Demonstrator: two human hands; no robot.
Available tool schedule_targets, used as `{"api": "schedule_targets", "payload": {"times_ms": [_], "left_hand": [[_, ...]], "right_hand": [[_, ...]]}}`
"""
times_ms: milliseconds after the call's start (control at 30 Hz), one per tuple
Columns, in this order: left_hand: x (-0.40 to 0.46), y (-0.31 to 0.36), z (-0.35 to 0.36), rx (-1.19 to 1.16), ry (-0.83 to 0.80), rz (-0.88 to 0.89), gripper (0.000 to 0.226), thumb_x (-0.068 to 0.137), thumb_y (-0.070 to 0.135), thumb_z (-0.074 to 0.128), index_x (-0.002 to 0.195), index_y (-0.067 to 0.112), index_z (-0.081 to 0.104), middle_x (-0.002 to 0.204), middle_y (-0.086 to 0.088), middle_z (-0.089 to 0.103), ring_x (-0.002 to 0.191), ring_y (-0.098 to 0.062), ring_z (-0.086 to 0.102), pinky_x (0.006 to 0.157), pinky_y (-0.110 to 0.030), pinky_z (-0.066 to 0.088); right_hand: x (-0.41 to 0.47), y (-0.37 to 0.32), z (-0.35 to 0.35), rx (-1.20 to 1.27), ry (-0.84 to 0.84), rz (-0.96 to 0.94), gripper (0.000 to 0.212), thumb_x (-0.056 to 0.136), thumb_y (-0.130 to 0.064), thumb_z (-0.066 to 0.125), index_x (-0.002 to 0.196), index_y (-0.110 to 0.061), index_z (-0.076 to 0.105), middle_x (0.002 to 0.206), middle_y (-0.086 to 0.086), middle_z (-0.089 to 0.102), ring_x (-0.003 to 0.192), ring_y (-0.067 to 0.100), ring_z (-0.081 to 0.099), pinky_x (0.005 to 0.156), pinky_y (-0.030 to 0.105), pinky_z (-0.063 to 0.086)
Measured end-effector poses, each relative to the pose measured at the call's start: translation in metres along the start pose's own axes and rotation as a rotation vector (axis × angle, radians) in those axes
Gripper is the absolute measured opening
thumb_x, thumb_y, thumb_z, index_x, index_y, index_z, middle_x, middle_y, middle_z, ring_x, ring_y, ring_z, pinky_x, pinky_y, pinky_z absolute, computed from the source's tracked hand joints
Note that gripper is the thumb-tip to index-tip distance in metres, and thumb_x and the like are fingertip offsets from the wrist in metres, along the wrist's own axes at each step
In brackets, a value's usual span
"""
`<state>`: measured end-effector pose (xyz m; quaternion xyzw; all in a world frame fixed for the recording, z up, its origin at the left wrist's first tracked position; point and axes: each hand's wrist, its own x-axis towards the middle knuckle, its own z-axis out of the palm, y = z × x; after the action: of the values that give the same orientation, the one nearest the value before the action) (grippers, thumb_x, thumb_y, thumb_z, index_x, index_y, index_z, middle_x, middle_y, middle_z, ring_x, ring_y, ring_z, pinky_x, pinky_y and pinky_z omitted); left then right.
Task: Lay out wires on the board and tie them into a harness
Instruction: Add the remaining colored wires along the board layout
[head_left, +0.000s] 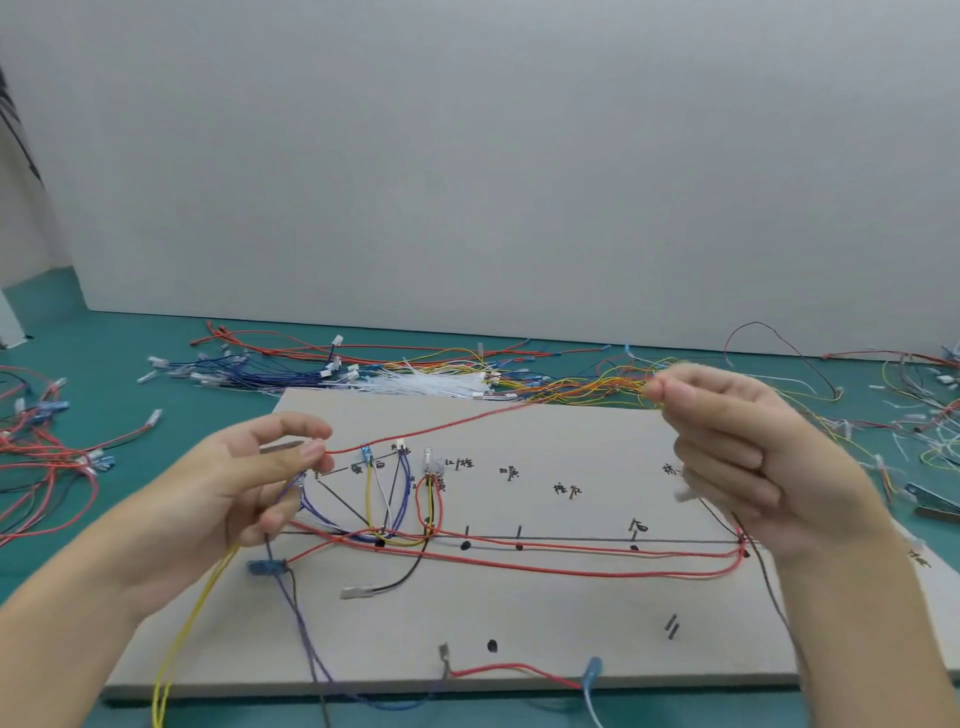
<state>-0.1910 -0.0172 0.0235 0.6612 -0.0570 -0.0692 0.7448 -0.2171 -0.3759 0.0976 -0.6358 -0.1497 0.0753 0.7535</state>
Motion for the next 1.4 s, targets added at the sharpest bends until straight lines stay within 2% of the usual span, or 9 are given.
{"api": "schedule_targets", "payload": {"times_ms": [167, 300, 433, 567, 700, 767, 867, 1000, 1400], "left_hand": [[0.003, -0.003, 0.017, 0.011, -0.049, -0.011, 0.033, 0.062, 0.027, 0.087, 0.093, 0.026, 0.075, 0.081, 0.001, 0.066, 0.05, -0.009, 0.053, 0.037, -0.016, 0.036], [0.008, -0.008, 0.003, 0.054, 0.005, -0.019, 0.05, 0.058, 0.034, 0.081, 0.105, 0.02, 0.075, 0.082, 0.003, 0.07, 0.06, -0.002, 0.058, 0.044, -0.016, 0.045], [0.012, -0.014, -0.021, 0.046, -0.003, -0.054, 0.078, 0.028, 0.045, 0.097, 0.097, 0.015, 0.077, 0.081, -0.004, 0.071, 0.063, -0.01, 0.066, 0.05, -0.018, 0.052], [0.016, -0.021, -0.042, -0.015, -0.063, -0.097, 0.062, 0.031, 0.033, 0.1, 0.085, 0.014, 0.076, 0.079, -0.012, 0.069, 0.07, -0.021, 0.071, 0.06, -0.023, 0.058], [0.019, -0.023, -0.061, 0.029, -0.164, -0.151, 0.046, 0.051, 0.025, 0.096, 0.087, 0.013, 0.071, 0.077, -0.009, 0.066, 0.066, -0.02, 0.069, 0.061, -0.024, 0.057], [0.021, -0.024, -0.074, 0.085, -0.145, -0.18, 0.043, 0.056, 0.026, 0.094, 0.088, 0.013, 0.069, 0.077, -0.009, 0.065, 0.065, -0.02, 0.068, 0.058, -0.025, 0.057], [0.018, -0.027, -0.094, 0.207, -0.034, -0.203, 0.049, 0.048, 0.031, 0.097, 0.081, 0.011, 0.066, 0.073, -0.014, 0.064, 0.06, -0.021, 0.065, 0.049, -0.025, 0.053], [0.007, -0.031, -0.118, 0.396, 0.167, -0.208, 0.068, 0.03, 0.05, 0.096, 0.083, 0.014, 0.071, 0.084, -0.012, 0.074, 0.062, -0.014, 0.068, 0.047, -0.023, 0.052], [0.0, -0.041, -0.102, 0.467, 0.224, -0.197, 0.084, 0.022, 0.066, 0.089, 0.094, 0.025, 0.078, 0.088, -0.007, 0.076, 0.067, -0.008, 0.07, 0.046, -0.015, 0.049]], "right_hand": [[0.024, 0.008, 0.022, 0.248, 0.117, -0.123, 0.016, 0.083, -0.027, 0.061, 0.086, -0.019, 0.075, 0.036, -0.009, 0.022, 0.029, 0.005, 0.022, 0.032, 0.018, 0.019], [0.039, 0.007, 0.016, -0.24, 0.384, -0.187, 0.011, 0.081, -0.023, 0.071, 0.083, -0.015, 0.077, 0.041, -0.008, 0.029, 0.037, 0.008, 0.018, 0.037, 0.018, 0.014], [0.044, 0.013, 0.003, -0.665, 0.481, -0.135, 0.005, 0.069, -0.027, 0.08, 0.068, -0.023, 0.077, 0.054, -0.011, 0.064, 0.058, 0.004, 0.053, 0.061, 0.023, 0.041], [0.048, 0.022, -0.009, -0.974, 0.426, 0.002, 0.007, 0.063, -0.041, 0.078, 0.067, -0.036, 0.075, 0.064, -0.008, 0.069, 0.073, 0.019, 0.061, 0.073, 0.038, 0.045], [0.055, 0.021, -0.016, -0.891, 0.338, 0.013, 0.008, 0.07, -0.029, 0.083, 0.067, -0.024, 0.077, 0.073, 0.009, 0.072, 0.079, 0.033, 0.062, 0.074, 0.044, 0.049], [0.059, 0.024, -0.015, -0.823, 0.31, -0.02, 0.008, 0.072, -0.023, 0.083, 0.068, -0.018, 0.077, 0.071, 0.01, 0.071, 0.069, 0.023, 0.06, 0.068, 0.036, 0.047], [0.062, 0.031, -0.011, -0.643, 0.246, -0.029, 0.007, 0.075, -0.014, 0.081, 0.072, -0.011, 0.076, 0.048, -0.008, 0.058, 0.046, 0.004, 0.046, 0.047, 0.013, 0.035], [0.062, 0.048, -0.009, -0.536, 0.216, 0.048, 0.008, 0.074, -0.018, 0.081, 0.073, -0.012, 0.076, 0.043, -0.01, 0.041, 0.042, 0.009, 0.028, 0.04, 0.017, 0.023], [0.054, 0.086, -0.009, -0.496, 0.254, 0.066, 0.005, 0.077, -0.017, 0.08, 0.073, -0.015, 0.078, 0.058, -0.003, 0.061, 0.04, 0.001, 0.041, 0.037, 0.015, 0.026]]}}
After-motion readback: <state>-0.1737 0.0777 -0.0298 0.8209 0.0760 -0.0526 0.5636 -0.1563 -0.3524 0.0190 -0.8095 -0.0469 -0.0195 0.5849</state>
